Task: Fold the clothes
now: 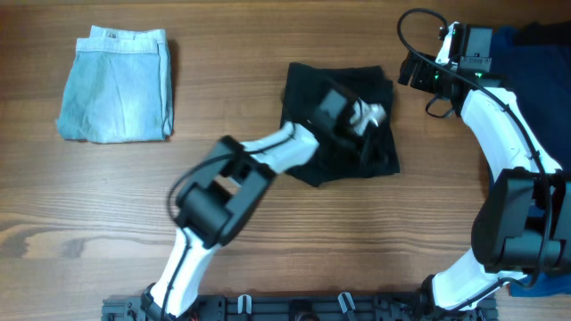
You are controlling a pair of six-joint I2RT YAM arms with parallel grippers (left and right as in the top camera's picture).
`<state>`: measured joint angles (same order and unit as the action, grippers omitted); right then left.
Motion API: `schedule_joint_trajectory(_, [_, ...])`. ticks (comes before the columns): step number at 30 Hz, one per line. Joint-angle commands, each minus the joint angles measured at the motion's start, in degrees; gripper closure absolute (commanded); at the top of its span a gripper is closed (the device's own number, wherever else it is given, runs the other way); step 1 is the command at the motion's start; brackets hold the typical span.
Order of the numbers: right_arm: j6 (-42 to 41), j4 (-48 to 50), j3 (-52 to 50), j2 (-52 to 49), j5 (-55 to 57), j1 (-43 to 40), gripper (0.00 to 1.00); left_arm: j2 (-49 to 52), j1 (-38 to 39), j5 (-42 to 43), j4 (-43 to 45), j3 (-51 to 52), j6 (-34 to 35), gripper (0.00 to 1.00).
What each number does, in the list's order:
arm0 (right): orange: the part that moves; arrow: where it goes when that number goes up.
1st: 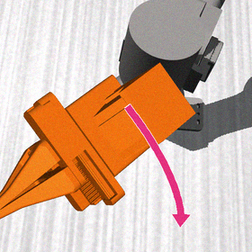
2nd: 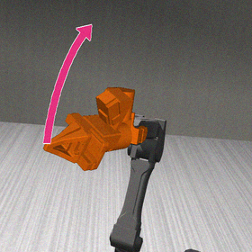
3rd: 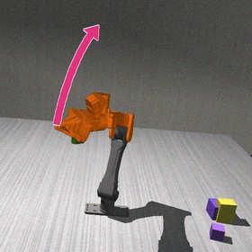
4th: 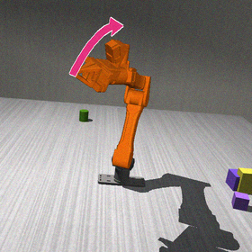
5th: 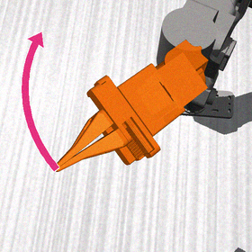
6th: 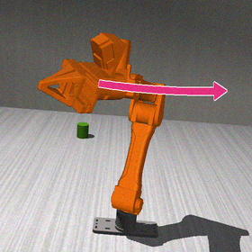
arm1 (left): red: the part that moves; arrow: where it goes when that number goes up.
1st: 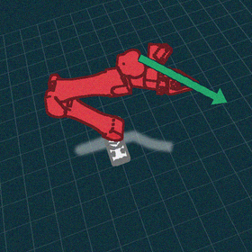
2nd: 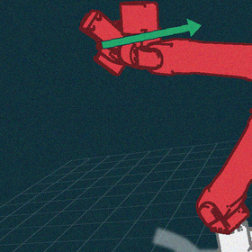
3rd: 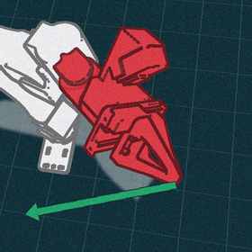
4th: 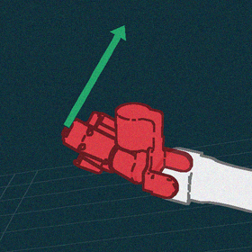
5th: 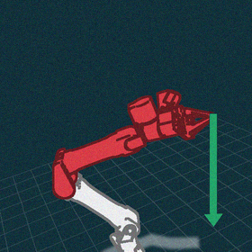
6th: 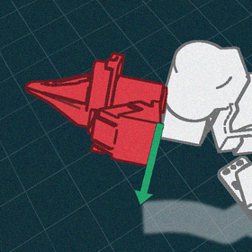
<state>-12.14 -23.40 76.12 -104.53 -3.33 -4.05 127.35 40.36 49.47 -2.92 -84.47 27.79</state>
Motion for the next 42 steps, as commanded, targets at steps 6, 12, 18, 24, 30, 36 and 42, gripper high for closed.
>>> schedule_joint_trajectory(6, [0.13,0.0,0.07,-0.24,0.76,0.07,0.0,-9.73,-14.67,-12.11,6.4,-0.68,0.31,0.84])
schedule_joint_trajectory(12, [0.13,0.02,0.07,-0.24,0.76,0.07,0.0,-3.26,-19.56,-12.09,12.76,-0.68,-0.31,0.87])
schedule_joint_trajectory(18, [0.13,0.0,0.07,-0.24,0.76,0.07,0.01,1.27,-19.41,-13.62,14.93,-0.68,-0.33,0.88])
schedule_joint_trajectory(24, [0.11,0.0,0.04,-0.24,0.76,0.07,0.0,5.57,-19.23,-26.8,16.02,-0.68,-0.37,0.88])
schedule_joint_trajectory(30, [0.13,0.0,0.04,-0.24,0.79,0.07,0.01,11.15,-19.1,-29.79,21.66,-0.68,-0.57,0.85])
schedule_joint_trajectory(36, [0.13,0.02,0.04,-0.24,0.76,0.07,0.01,-1.42,-19.02,-17.7,19.96,-1.62,-3.52,0.87])
schedule_joint_trajectory(42, [0.11,0.0,0.07,-0.24,0.76,0.07,0.0,-17.11,-18.56,-16.92,-14.29,-1.6,-8.59,0.94])
